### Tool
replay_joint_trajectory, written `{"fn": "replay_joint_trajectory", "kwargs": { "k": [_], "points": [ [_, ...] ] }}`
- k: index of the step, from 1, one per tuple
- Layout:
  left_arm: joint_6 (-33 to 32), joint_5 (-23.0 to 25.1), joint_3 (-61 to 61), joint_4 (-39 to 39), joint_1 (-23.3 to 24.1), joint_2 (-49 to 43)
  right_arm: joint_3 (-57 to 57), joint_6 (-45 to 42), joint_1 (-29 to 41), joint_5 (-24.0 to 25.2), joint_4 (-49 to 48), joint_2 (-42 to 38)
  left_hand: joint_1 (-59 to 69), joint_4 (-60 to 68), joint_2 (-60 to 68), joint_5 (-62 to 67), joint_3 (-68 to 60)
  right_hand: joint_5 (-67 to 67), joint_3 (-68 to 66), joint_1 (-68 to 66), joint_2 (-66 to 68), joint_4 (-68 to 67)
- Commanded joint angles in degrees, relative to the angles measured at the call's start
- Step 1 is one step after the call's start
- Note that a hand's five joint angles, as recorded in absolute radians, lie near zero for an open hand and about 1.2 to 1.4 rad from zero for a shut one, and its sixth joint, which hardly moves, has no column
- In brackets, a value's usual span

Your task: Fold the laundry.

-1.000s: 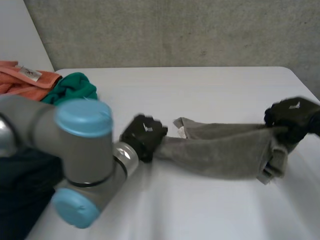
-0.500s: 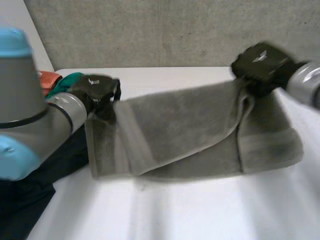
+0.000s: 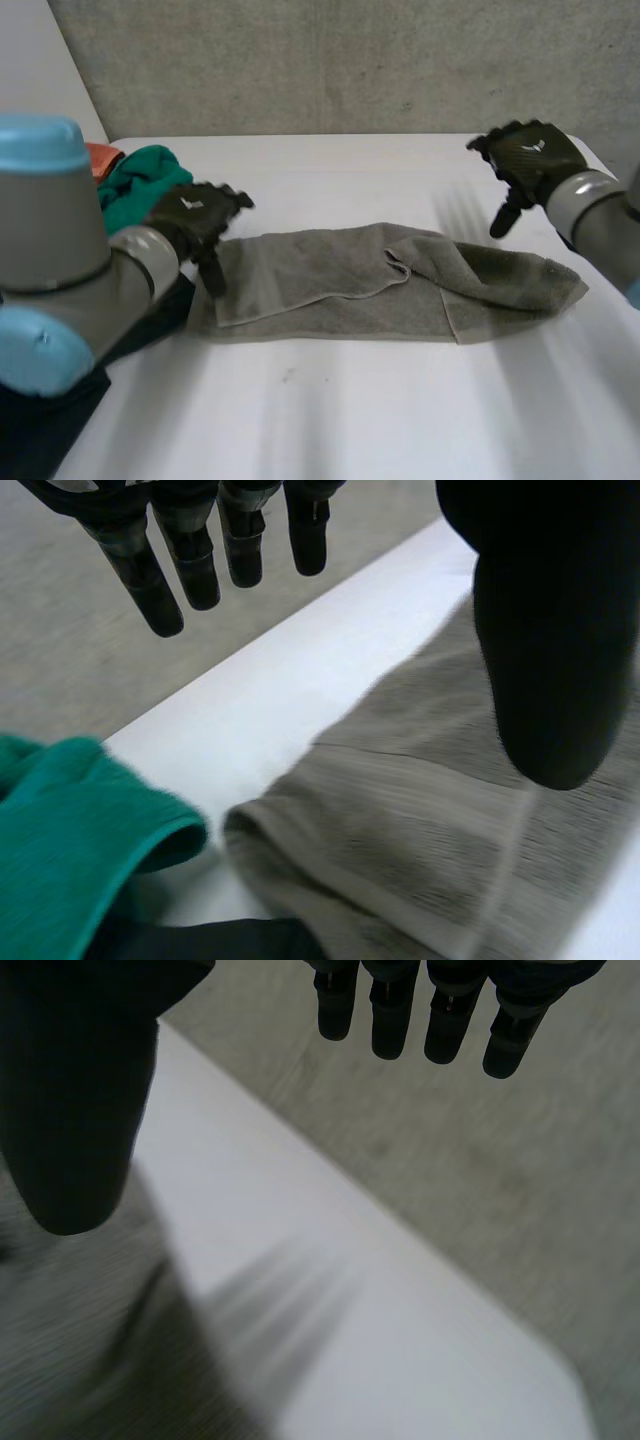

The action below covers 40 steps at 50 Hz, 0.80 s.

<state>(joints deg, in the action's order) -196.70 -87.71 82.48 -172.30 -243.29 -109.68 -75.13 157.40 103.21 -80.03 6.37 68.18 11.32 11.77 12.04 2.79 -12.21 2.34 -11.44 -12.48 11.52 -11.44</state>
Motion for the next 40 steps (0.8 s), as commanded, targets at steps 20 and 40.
{"fn": "replay_joint_trajectory", "kwargs": {
  "k": [20, 40],
  "points": [
    [-4.48, 2.72, -7.15, -6.82, 1.33, -19.69, -24.54, 1.42, -4.07, 6.91, -2.06, 1.7, 13.87, 13.41, 13.14, 12.39, -12.97, 16.33, -17.23, -16.19, 17.15, -17.24],
    [-6.41, -0.8, -14.45, -4.71, 0.8, -26.64, -22.96, -2.8, -2.66, 6.91, -13.57, -5.51, 55.73, 55.27, 55.0, 54.26, -54.83, 18.51, -19.42, -18.37, 19.34, -19.42]
  ]
}}
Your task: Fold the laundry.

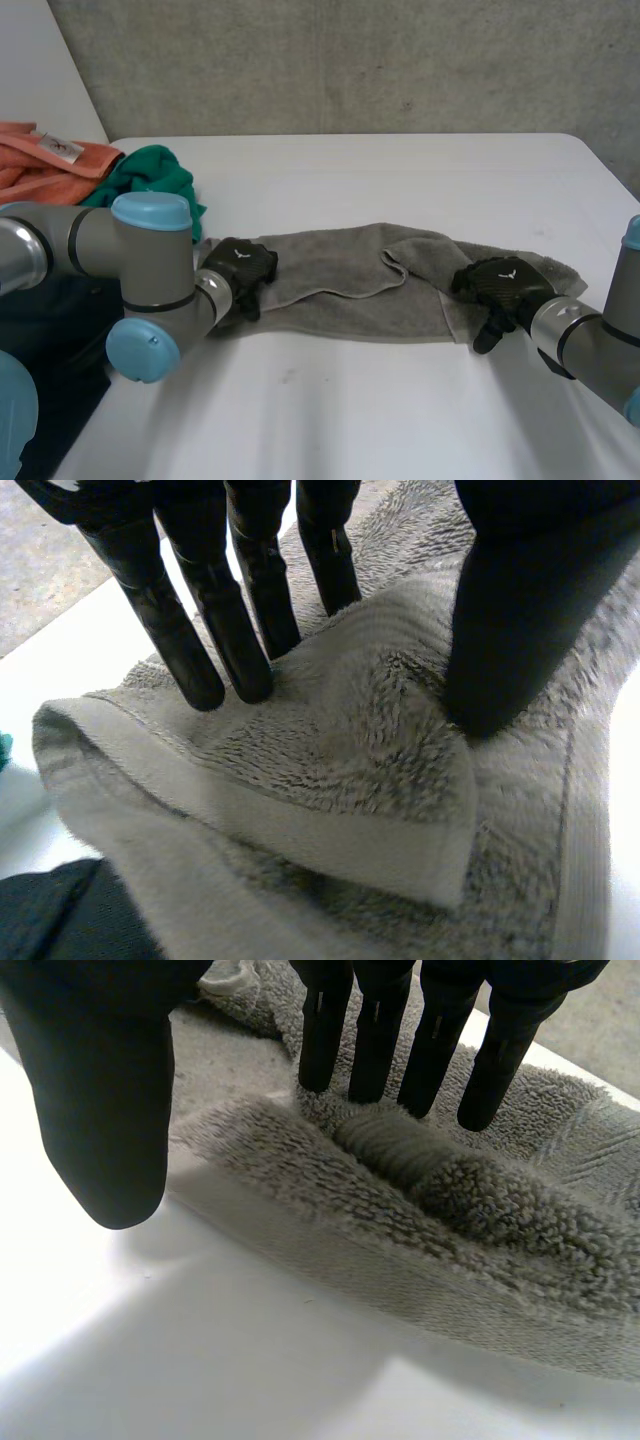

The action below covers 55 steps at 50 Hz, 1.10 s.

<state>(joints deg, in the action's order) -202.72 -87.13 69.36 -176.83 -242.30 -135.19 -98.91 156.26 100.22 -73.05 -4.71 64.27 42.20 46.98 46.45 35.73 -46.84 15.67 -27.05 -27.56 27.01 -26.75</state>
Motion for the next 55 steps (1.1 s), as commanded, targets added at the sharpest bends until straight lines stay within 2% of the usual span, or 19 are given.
{"fn": "replay_joint_trajectory", "kwargs": {
  "k": [1, 5, 11, 18, 22, 28, 34, 42, 45, 46, 50, 55],
  "points": [
    [-0.57, -1.37, -1.51, -0.18, -0.19, -1.3, 1.0, -1.92, 0.32, -0.08, -2.58, -1.95, 26.7, 21.92, 22.45, 23.17, -22.06, 5.19, -3.81, -3.3, 3.85, -4.11],
    [-1.97, -1.63, -2.3, -0.09, -0.28, -2.0, 2.22, -3.42, 0.5, -0.34, -2.85, -3.79, 37.64, 32.85, 33.38, 34.1, -32.99, 8.54, -7.16, -6.65, 7.19, -7.45],
    [-1.89, -2.25, -1.69, -0.18, -0.72, 0.53, 3.37, -3.95, 1.02, -0.52, -3.2, -5.11, 37.8, 33.02, 33.55, 34.27, -33.16, 12.93, -11.55, -11.03, 11.58, -11.84],
    [-0.74, -1.72, -0.02, -0.09, -0.63, 4.93, 4.78, -3.95, 1.47, -1.22, -3.55, -5.73, 37.8, 33.02, 33.55, 34.27, -33.16, 26.89, -25.51, -25.0, 25.54, -25.8],
    [-0.48, -0.58, 1.12, 0.26, -0.37, 6.69, 5.83, -3.95, 1.82, -1.22, -3.11, -5.64, 34.8, 30.01, 30.54, 31.26, -30.15, 26.06, -24.68, -24.17, 24.71, -24.97],
    [-0.74, 1.18, 2.09, 0.52, -0.19, 6.7, 6.27, -3.86, 2.08, -0.78, -1.8, -5.82, 19.67, 14.89, 15.42, 16.14, -15.03, 23.36, -21.98, -21.47, 22.01, -22.27],
    [-0.92, 0.91, 1.31, 0.61, -0.72, 4.85, 6.27, -3.86, 2.61, -0.69, -1.53, -6.0, 15.63, 10.85, 11.38, 12.1, -10.99, 17.99, -16.61, -16.09, 16.64, -16.9],
    [-1.88, 0.21, -1.41, 0.79, -1.51, 0.99, 6.8, -3.95, 3.22, -0.69, -0.3, -4.5, 13.94, 9.15, 9.69, 10.41, -9.3, 18.48, -17.1, -16.59, 17.13, -17.39],
    [-2.59, 0.04, -2.47, 1.23, -1.86, 0.02, 7.41, -3.86, 3.22, -0.52, 0.58, -4.15, 14.27, 9.48, 10.01, 10.74, -9.63, 23.68, -22.3, -21.78, 22.33, -22.59],
    [-2.85, -0.05, -3.17, 1.49, -2.03, -0.42, 7.85, -3.86, 3.22, -0.34, 1.01, -4.15, 16.1, 11.32, 11.85, 12.57, -11.46, 31.02, -29.64, -29.13, 29.68, -29.94],
    [-3.2, -0.23, -4.58, 1.84, -2.39, -0.69, 9.43, -4.03, 3.31, 0.62, 2.33, -4.67, 37.76, 32.97, 33.5, 34.23, -33.12, 54.29, -52.91, -52.4, 52.94, -53.2],
    [-3.2, -1.37, -7.57, 0.97, -2.74, -0.42, 13.47, -4.74, 2.96, 0.54, 4.09, -6.26, 37.8, 33.02, 33.55, 34.27, -33.16, 54.33, -52.95, -52.44, 52.99, -53.25]
  ]
}}
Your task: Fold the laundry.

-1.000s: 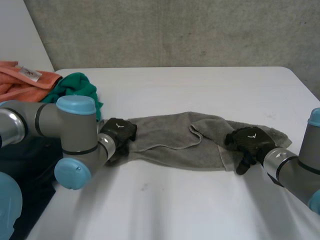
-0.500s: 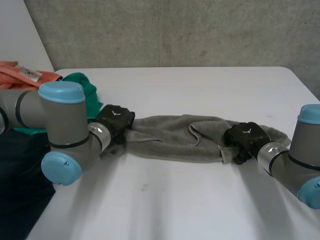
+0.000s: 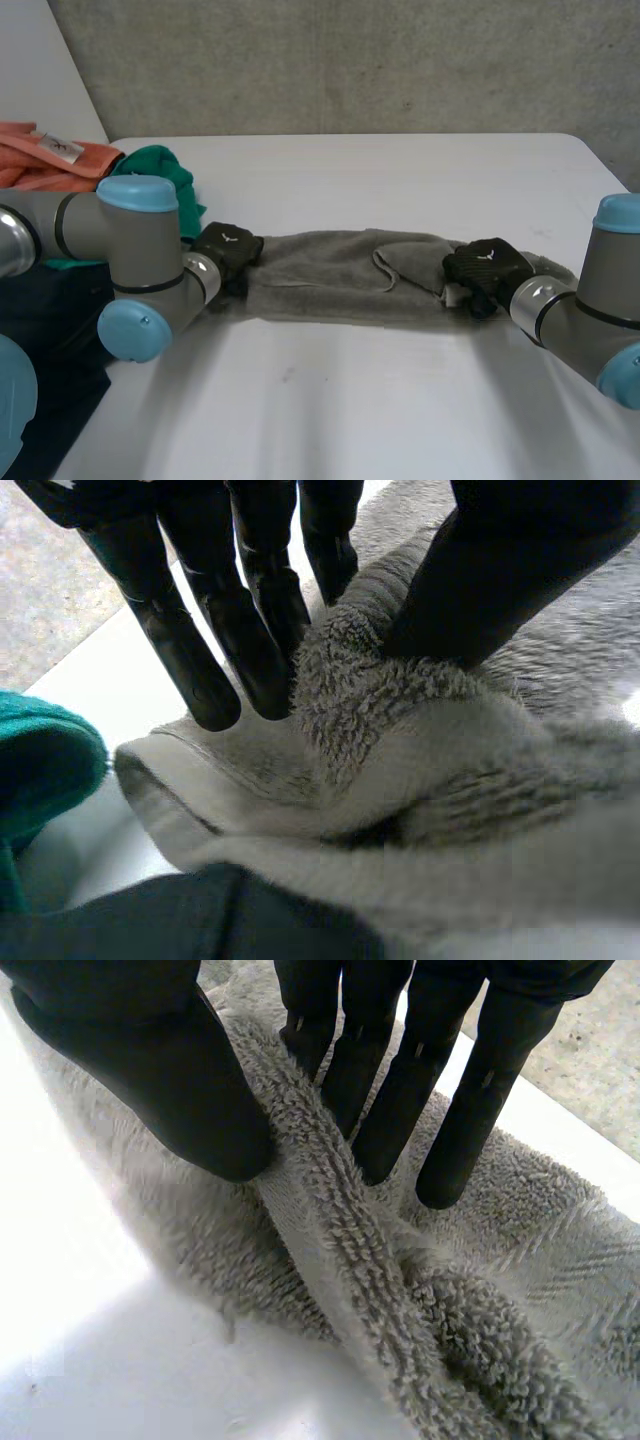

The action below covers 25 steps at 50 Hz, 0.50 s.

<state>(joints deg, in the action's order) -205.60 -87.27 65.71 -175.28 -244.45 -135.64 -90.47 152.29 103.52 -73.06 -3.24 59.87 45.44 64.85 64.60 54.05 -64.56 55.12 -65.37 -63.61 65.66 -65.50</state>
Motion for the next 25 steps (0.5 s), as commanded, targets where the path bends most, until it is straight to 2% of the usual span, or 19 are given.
{"fn": "replay_joint_trajectory", "kwargs": {
  "k": [1, 8, 11, 14, 15, 18, 19, 21, 25],
  "points": [
    [-0.42, -1.93, -5.48, -1.2, -0.77, -0.06, 7.13, -0.94, -0.78, 0.55, 3.14, -2.56, 34.56, 15.15, 15.4, 15.95, -15.44, 14.88, -14.63, -16.39, 14.34, -14.5],
    [-4.28, -2.47, -15.68, -3.04, -1.73, -0.32, 23.65, -0.42, -2.71, -1.2, 3.77, -4.85, 34.56, 15.15, 15.4, 15.95, -15.44, 14.88, -14.63, -16.39, 14.34, -14.5],
    [-4.99, -1.94, -21.83, -5.85, -2.61, 0.38, 33.75, 2.04, -4.56, -2.87, -0.7, -5.29, 34.56, 15.15, 15.4, 15.95, -15.44, 14.88, -14.63, -16.39, 14.34, -14.5],
    [-3.94, -2.12, -27.72, -11.47, -3.67, 1.78, 42.37, 7.48, -6.31, -4.37, -9.66, -5.64, 34.56, 15.15, 15.4, 15.95, -15.44, 14.88, -14.63, -16.39, 14.34, -14.5],
    [-2.89, -2.29, -29.82, -15.23, -4.28, 2.92, 44.83, 10.54, -7.1, -4.98, -15.95, -5.47, 34.56, 15.15, 15.4, 15.95, -15.44, 14.88, -14.63, -16.39, 14.34, -14.5],
    [-0.25, -2.91, -31.78, -20.35, -4.72, 5.12, 45.64, 14.86, -8.16, -5.16, -26.35, -4.59, 34.56, 15.15, 15.4, 15.95, -15.44, 14.88, -14.63, -16.39, 14.34, -14.5],
    [1.58, -3.0, -32.21, -22.97, -4.98, 6.69, 45.38, 17.4, -8.95, -4.9, -32.65, -3.72, 34.56, 15.15, 15.4, 15.95, -15.44, 14.88, -14.63, -16.39, 14.34, -14.5],
    [3.18, -2.91, -32.31, -24.84, -5.08, 8.28, 44.77, 19.35, -9.74, -4.46, -37.96, -3.1, 34.56, 15.15, 15.4, 15.95, -15.44, 14.88, -14.63, -16.39, 14.34, -14.5],
    [5.99, -2.65, -31.69, -25.29, -5.34, 11.27, 43.98, 21.55, -10.62, -1.74, -38.96, -2.39, 34.56, 15.15, 15.4, 15.95, -15.44, 14.88, -14.63, -16.39, 14.34, -14.5]
  ]
}}
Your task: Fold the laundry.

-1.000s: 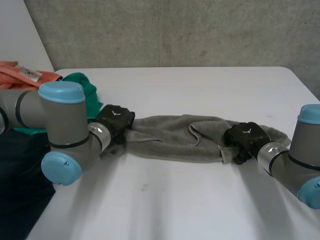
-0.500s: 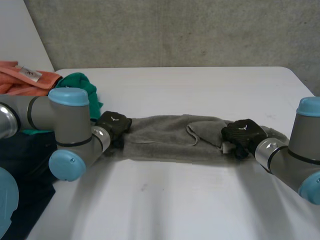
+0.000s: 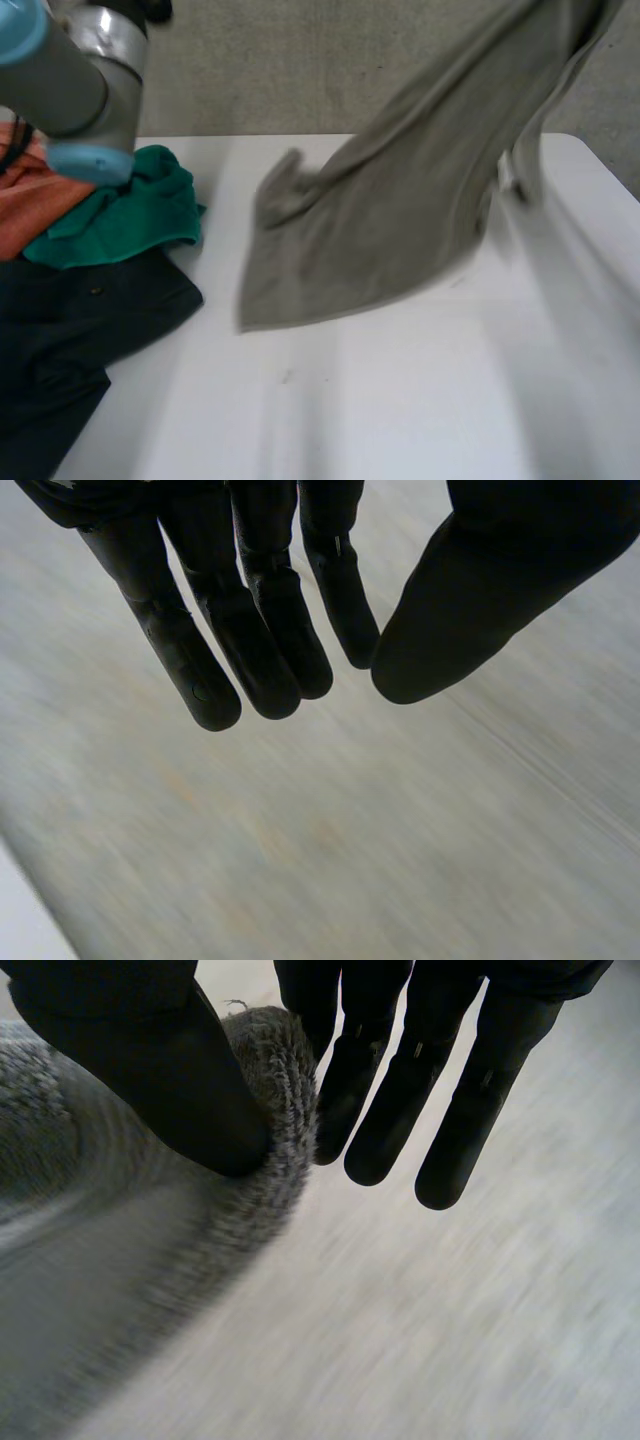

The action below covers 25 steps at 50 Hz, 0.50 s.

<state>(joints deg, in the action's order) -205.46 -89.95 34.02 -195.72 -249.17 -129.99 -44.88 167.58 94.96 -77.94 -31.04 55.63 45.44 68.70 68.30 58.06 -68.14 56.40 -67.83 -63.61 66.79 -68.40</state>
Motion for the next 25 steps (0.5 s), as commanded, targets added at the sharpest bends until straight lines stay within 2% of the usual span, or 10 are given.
{"fn": "replay_joint_trajectory", "kwargs": {
  "k": [1, 8, 10, 11, 12, 14, 15, 20, 25],
  "points": [
    [6.21, 0.38, 0.6, -3.98, -0.79, 6.33, -1.87, 6.27, -2.06, 3.66, -10.62, 2.02, 34.56, 11.3, 11.7, 11.94, -11.86, 13.6, -12.17, -16.39, 13.21, -11.6],
    [7.44, 2.84, 8.24, 2.0, -0.88, 7.48, -6.26, 6.79, -2.67, 8.58, -1.75, 2.46, 34.56, 11.3, 11.7, 11.94, -11.86, 13.6, -12.17, -16.39, 13.21, -11.6],
    [7.53, 4.78, 13.07, 3.67, -0.62, 7.39, -9.34, 6.97, -2.15, 11.65, 1.15, 3.34, 32.25, 8.98, 9.39, 9.62, -9.55, 13.6, -12.17, -16.39, 13.21, -11.6],
    [7.62, 5.48, 15.0, 4.03, -0.44, 7.39, -10.48, 6.97, -2.06, 12.97, 1.42, 3.78, 24.23, 0.97, 1.37, 1.61, -1.53, 13.6, -12.17, -16.39, 13.21, -11.6],
    [7.88, 6.88, 18.24, 4.38, -0.01, 7.3, -12.75, 6.97, -1.71, 15.94, 1.34, 4.74, -1.83, -25.09, -24.68, -24.45, 24.52, 13.6, -12.17, -16.39, 13.21, -11.6],
    [8.41, 7.77, 21.16, 4.12, 0.52, 6.86, -14.96, 7.06, -1.44, 18.86, 1.25, 6.06, -28.03, -51.3, -50.89, -50.66, 50.73, 13.6, -12.17, -16.39, 13.21, -11.6],
    [8.85, 7.94, 22.31, 3.94, 0.87, 6.51, -16.1, 7.23, -1.36, 20.18, 1.33, 6.85, -35.44, -58.7, -58.3, -58.06, 58.14, 13.6, -12.17, -16.39, 13.21, -11.6],
    [10.95, 7.95, 25.22, 3.15, 3.07, 4.32, -23.39, 9.07, -0.91, 29.74, 1.51, 14.3, -35.44, -58.7, -58.3, -58.06, 58.14, 13.6, -12.17, -16.39, 13.21, -11.6],
    [13.24, 8.38, 23.12, 4.38, 4.48, 2.64, -28.33, 12.23, -1.18, 36.62, 2.39, 22.23, -35.44, -58.7, -58.3, -58.06, 58.14, 13.6, -12.17, -16.39, 13.21, -11.6]
  ]
}}
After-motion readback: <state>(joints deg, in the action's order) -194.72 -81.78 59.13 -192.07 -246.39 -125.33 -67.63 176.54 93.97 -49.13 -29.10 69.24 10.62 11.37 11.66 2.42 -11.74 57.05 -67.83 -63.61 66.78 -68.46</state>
